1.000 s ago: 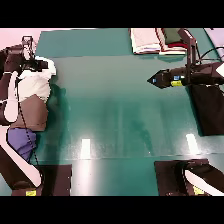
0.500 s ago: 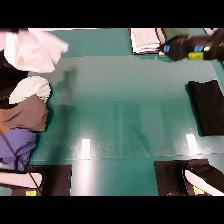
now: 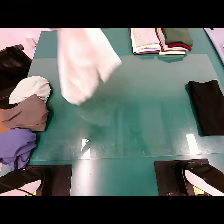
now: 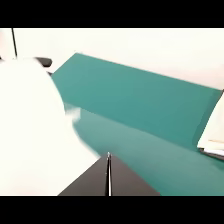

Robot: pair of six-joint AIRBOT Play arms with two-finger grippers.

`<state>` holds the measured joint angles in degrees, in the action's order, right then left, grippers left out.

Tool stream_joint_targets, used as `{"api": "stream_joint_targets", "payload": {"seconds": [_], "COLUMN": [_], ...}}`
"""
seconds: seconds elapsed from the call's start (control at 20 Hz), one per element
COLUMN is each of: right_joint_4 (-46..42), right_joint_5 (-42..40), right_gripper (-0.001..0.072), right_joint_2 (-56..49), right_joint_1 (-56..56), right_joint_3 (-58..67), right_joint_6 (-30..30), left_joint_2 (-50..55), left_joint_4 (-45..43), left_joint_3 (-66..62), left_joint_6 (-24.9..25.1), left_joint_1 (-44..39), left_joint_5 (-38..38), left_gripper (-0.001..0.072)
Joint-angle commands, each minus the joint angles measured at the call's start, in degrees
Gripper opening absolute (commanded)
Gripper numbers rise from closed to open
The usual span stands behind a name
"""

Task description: Fold the shirts.

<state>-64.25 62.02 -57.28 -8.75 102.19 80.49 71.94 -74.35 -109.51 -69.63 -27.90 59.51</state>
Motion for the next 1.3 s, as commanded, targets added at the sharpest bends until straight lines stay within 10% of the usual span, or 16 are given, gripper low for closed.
{"api": "stream_joint_targets", "payload": {"seconds": [0.0,0.05,0.1,0.15,0.4,0.6,1.25], "right_joint_4": [-1.84,-1.86,-1.86,-1.86,-1.88,-1.92,-1.75], "right_joint_5": [1.07,1.73,2.62,3.34,6.05,8.7,8.02], "right_gripper": [0.0017,0.0017,0.0017,0.0017,0.0017,0.0017,0.0017], "right_joint_2": [0.02,0.0,0.0,0.0,0.0,0.0,-0.11], "right_joint_1": [0.02,0.02,0.02,0.02,0.02,0.02,0.02], "right_joint_3": [2.54,2.51,2.47,2.47,2.47,2.47,-4.81], "right_joint_6": [1.2,1.2,1.22,1.53,1.62,1.6,2.64], "left_joint_2": [-0.68,-0.63,-0.63,-0.63,-0.83,-1.6,-2.16], "left_joint_4": [2.8,2.8,2.82,2.21,1.55,10.51,23.47], "left_joint_3": [10.4,13.73,16.85,18.71,20.24,32.94,69.94], "left_joint_6": [4.33,4.28,2.8,0.7,-10.99,-10.84,-6.93], "left_joint_1": [-11.85,-13.4,-14.08,-13.81,1.51,12.15,0.15], "left_joint_5": [-1.9,-2.84,-3.82,-3.67,6.34,10.75,-8.0], "left_gripper": [0.0025,0.0136,0.0462,0.054,0.054,0.054,0.054]}}
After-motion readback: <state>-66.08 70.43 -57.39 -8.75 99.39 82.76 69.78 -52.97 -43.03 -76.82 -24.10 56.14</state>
